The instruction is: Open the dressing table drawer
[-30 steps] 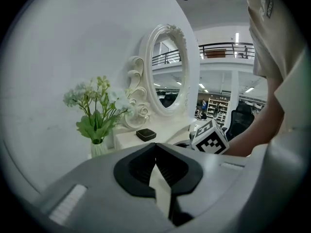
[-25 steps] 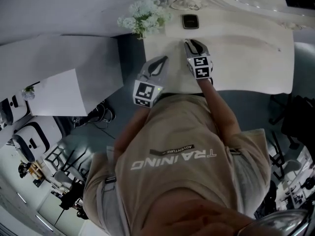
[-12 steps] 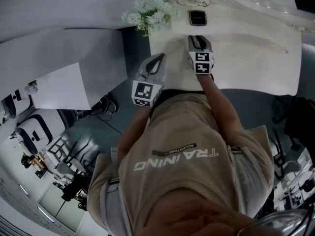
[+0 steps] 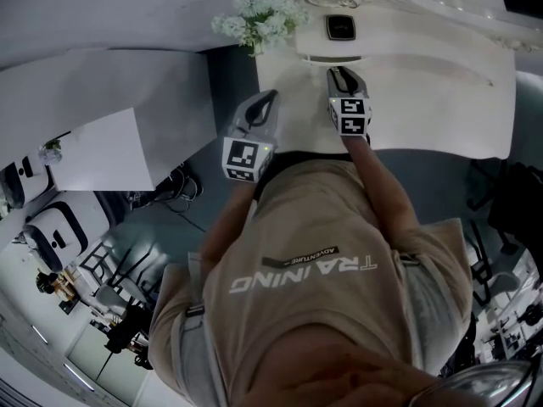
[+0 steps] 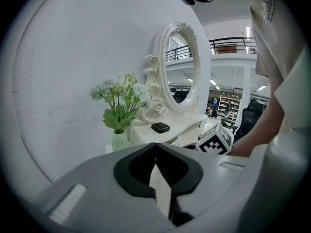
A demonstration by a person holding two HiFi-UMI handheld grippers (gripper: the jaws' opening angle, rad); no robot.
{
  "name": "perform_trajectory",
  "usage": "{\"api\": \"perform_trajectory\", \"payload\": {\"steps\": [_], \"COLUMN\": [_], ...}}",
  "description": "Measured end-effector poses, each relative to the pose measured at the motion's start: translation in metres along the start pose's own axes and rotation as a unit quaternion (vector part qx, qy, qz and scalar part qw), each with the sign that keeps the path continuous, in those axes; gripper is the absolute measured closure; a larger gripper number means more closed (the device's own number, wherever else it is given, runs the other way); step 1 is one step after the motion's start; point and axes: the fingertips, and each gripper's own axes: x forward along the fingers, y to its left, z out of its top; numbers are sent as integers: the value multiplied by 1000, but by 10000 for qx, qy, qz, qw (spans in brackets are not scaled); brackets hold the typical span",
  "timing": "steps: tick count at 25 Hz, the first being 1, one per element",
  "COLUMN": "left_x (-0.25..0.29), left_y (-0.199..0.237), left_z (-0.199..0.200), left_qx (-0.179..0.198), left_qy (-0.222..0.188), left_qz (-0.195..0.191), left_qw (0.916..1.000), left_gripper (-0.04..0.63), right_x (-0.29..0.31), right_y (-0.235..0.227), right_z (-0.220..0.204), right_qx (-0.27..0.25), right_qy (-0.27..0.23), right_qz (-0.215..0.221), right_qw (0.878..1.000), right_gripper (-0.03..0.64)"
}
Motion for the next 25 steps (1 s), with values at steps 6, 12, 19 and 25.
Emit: {"api": "perform_trajectory", "payload": {"steps": [6,12,19,25], "left_x": [-2,-13,-45,-79], "left_y": [-5,-16,-18,-16], "left_z": [4,15,22,21], "left_qx": [23,37,-64,4], "left_qy": [-11,-154,-343,-608], "left_qz": [-113,-207,-143,-185], "left_qw": [9999,9997,9993,9980], "left_gripper": [588,588,588,588], "right_x": [-16,-24,-57,-102], "right_y": [5,7,20,40], "right_z": [-10,-16,-21,-28], "right_qx": [24,-97,-498,-757], "right_qy": [138,179,466,491], "right_qz": [38,82,277,293], "right_qw": [9999,9998,9973,9955], "right_gripper": [512,511,482,487]}}
